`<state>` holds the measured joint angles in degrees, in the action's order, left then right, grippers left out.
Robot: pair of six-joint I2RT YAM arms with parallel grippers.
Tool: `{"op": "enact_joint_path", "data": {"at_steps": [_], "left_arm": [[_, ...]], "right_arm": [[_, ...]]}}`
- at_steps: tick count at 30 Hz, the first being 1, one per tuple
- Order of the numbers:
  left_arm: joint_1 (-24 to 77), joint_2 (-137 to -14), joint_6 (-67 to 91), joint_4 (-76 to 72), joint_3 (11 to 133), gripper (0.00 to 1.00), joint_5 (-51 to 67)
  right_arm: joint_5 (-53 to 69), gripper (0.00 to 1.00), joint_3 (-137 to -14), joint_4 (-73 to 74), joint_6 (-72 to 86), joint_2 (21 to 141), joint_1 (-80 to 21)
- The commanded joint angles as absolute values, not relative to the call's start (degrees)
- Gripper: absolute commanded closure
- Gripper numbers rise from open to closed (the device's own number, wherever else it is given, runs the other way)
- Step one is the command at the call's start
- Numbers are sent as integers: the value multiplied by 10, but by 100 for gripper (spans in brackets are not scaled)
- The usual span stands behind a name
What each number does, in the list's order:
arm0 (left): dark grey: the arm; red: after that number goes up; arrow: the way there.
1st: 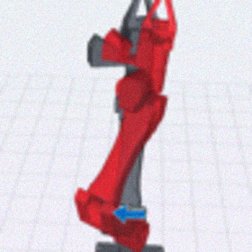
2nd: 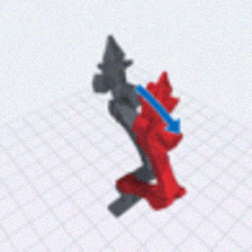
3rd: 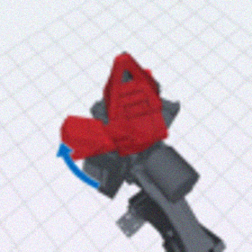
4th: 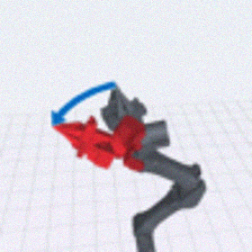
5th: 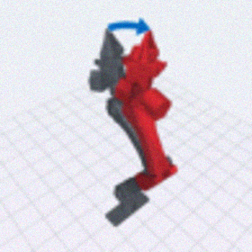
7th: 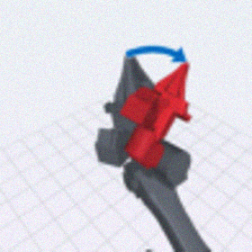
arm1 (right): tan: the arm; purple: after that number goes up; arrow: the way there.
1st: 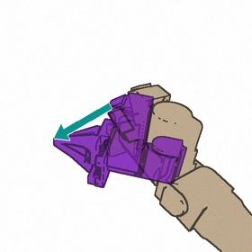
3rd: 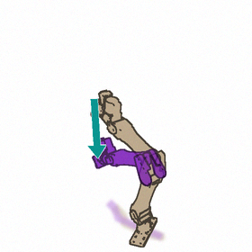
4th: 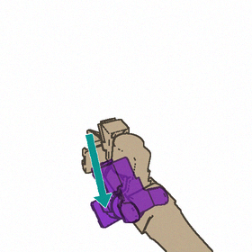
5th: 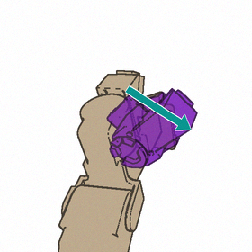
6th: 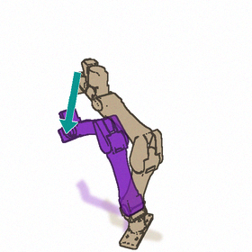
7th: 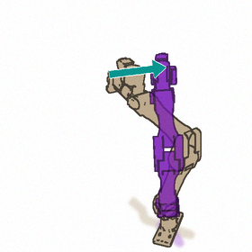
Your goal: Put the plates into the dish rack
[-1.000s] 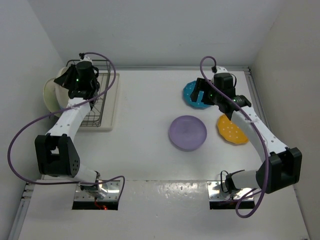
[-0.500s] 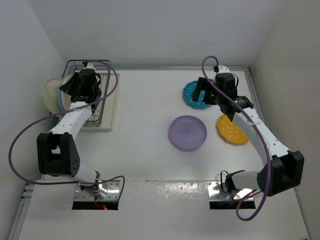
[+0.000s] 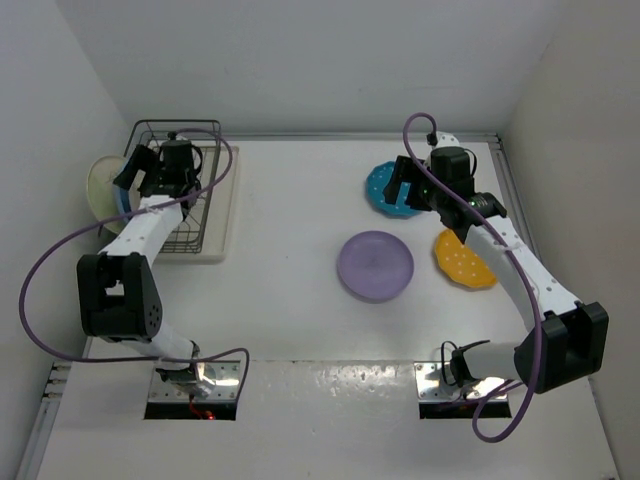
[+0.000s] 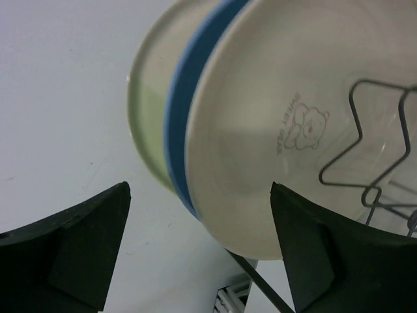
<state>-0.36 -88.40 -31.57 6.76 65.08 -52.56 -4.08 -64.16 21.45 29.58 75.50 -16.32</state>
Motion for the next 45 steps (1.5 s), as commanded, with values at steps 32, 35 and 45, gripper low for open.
{"op": "enact_joint_path", "data": {"at_steps": [32,35,45], "left_arm": [[387,-1135,-63,351,917,1,246],[387,-1166,-43,331,917,1,221],[381,-1280,-8,342,948,40,227]], "right_arm": [[-58,0,-447,285,394,629,46],[-61,0,-428,289,403,616,64],[-51,0,-358,275,433,571,111]]}}
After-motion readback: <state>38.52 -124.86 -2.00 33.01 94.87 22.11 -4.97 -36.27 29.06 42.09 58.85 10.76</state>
